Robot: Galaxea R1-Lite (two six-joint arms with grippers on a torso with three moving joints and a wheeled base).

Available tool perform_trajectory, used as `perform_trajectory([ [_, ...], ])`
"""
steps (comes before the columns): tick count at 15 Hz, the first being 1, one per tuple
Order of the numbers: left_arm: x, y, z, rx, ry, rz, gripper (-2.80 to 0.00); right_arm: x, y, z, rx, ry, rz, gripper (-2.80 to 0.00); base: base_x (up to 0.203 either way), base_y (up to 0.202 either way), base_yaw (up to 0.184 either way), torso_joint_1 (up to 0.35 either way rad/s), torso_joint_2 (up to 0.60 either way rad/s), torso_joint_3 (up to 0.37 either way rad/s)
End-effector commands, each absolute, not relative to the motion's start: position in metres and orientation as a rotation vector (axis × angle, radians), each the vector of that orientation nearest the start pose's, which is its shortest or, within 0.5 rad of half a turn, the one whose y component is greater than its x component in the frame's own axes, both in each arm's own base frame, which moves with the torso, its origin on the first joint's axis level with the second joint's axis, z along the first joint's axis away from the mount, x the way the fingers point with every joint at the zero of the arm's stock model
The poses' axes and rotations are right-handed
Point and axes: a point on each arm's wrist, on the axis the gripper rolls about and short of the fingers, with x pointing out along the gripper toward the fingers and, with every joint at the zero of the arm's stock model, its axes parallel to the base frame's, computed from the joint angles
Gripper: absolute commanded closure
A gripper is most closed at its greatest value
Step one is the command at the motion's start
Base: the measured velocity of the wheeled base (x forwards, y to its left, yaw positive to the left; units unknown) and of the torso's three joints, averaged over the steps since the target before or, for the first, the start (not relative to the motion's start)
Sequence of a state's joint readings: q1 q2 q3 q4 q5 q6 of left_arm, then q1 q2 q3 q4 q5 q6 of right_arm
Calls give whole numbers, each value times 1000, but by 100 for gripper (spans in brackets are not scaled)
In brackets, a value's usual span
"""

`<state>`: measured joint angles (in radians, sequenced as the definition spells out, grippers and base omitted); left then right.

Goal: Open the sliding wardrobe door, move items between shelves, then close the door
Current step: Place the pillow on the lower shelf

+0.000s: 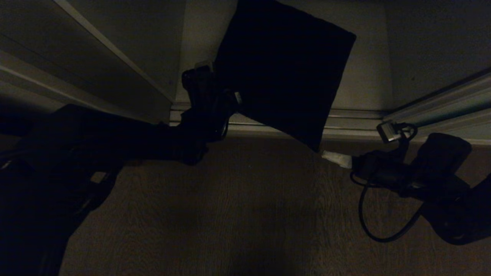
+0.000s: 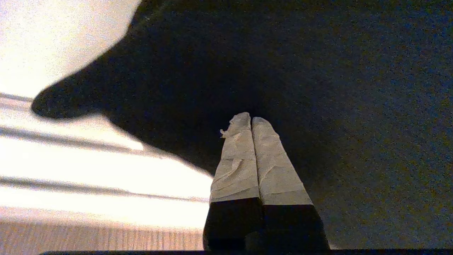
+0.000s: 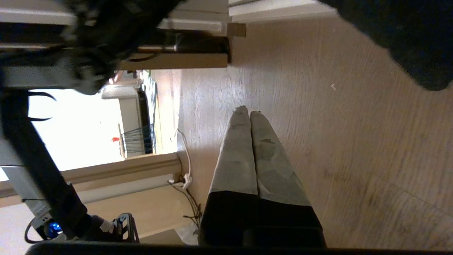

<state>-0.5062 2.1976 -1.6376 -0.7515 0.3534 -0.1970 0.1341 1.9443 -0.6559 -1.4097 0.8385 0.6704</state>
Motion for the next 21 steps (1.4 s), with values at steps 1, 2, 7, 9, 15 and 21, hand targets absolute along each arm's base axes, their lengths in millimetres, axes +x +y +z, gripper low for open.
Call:
perform_trajectory([
  [1, 365, -209, 260, -282, -158, -233, 0, 324, 62, 138, 577, 225, 976, 0, 0, 0, 0, 0, 0, 0],
  [2, 344, -209, 262, -271, -127, -292, 0, 324, 62, 138, 578, 227, 976, 0, 0, 0, 0, 0, 0, 0],
  [7, 290, -216, 272, -349, 286, -663, 0, 326, 61, 136, 578, 227, 972, 0, 0, 0, 0, 0, 0, 0],
  [9, 301, -228, 260, -361, 437, -737, 0, 325, 60, 139, 574, 217, 972, 0, 0, 0, 0, 0, 0, 0],
  [15, 356, -270, 173, -285, 632, -716, 0, 321, 59, 141, 559, 175, 983, 0, 0, 0, 0, 0, 0, 0],
  [21, 397, -295, 176, -250, 448, -630, 0, 321, 61, 140, 561, 182, 985, 0, 0, 0, 0, 0, 0, 0],
])
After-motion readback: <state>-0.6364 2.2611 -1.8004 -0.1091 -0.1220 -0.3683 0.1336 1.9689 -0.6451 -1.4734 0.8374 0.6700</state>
